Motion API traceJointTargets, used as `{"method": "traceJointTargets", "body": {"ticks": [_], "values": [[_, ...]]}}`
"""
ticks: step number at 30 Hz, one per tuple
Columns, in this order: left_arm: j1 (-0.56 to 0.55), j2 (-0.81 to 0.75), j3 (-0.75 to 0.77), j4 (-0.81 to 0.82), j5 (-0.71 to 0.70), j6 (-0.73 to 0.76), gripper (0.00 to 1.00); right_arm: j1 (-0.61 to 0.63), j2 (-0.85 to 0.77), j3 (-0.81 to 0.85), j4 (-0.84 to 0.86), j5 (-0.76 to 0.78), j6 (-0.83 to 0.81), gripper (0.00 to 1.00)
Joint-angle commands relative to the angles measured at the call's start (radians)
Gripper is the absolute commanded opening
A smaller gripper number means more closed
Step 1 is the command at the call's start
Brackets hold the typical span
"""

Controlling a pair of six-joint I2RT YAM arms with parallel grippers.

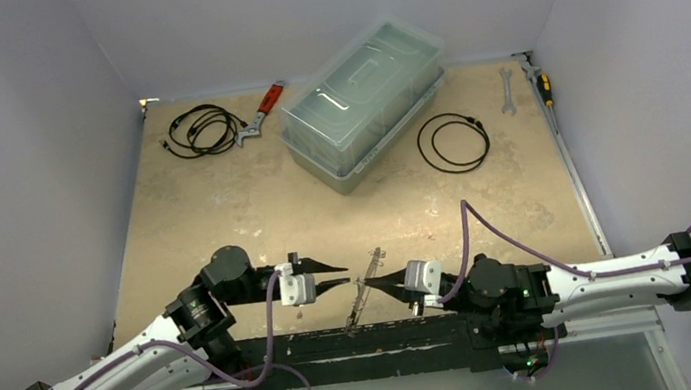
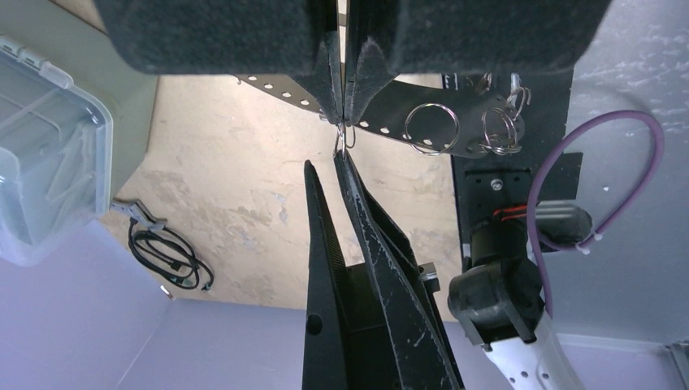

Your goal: Put the keys on the keyring

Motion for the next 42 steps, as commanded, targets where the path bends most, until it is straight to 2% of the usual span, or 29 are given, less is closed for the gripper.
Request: {"method": "traceJointTargets", "body": {"ticks": [1,4,10,18,19,21,22,23,24,26,29,34,37,42], "values": [[0.006,0.019,0.009,0.151,0.074,-0.182,0.19,-0.004,-0.041,-0.008,0.083,-0.003,0.011,0.00],[0.006,0.002,-0.005,0.198,0.031,-0.239,0.20,-0.003,-0.055,-0.014,0.094,0.002,0.010,0.00],[0.008,-0.020,0.000,0.230,-0.151,-0.373,0.21,-0.003,-0.075,-0.019,0.093,0.013,0.014,0.00],[0.008,-0.049,0.032,0.165,-0.222,-0.260,0.36,-0.003,-0.103,-0.024,0.092,0.009,0.017,0.00],[0.008,-0.054,0.030,0.168,-0.237,-0.260,0.40,-0.003,-0.105,-0.024,0.092,0.008,0.017,0.00],[0.008,-0.062,0.024,0.178,-0.258,-0.264,0.55,-0.003,-0.108,-0.023,0.090,0.007,0.018,0.00],[0.008,-0.063,0.021,0.184,-0.263,-0.263,0.64,-0.003,-0.109,-0.023,0.090,0.006,0.018,0.00],[0.008,-0.058,0.021,0.183,-0.268,-0.258,0.79,-0.003,-0.111,-0.023,0.089,0.007,0.018,0.00],[0.008,-0.049,0.026,0.175,-0.280,-0.251,0.85,-0.003,-0.112,-0.023,0.088,0.009,0.017,0.00],[0.008,-0.020,0.054,0.147,-0.313,-0.244,0.89,-0.003,-0.117,-0.023,0.087,0.012,0.018,0.00],[0.008,0.026,0.098,0.127,-0.320,-0.231,0.91,-0.003,-0.124,-0.023,0.084,0.012,0.021,0.00],[0.007,0.034,0.112,0.190,-0.304,-0.169,0.91,-0.003,-0.134,-0.025,0.080,0.010,0.026,0.00],[0.008,0.022,0.104,0.240,-0.257,-0.154,0.82,-0.003,-0.147,-0.027,0.077,0.007,0.030,0.00],[0.008,-0.001,0.071,0.303,-0.045,-0.153,0.67,-0.003,-0.172,-0.033,0.084,-0.012,0.034,0.00]]}}
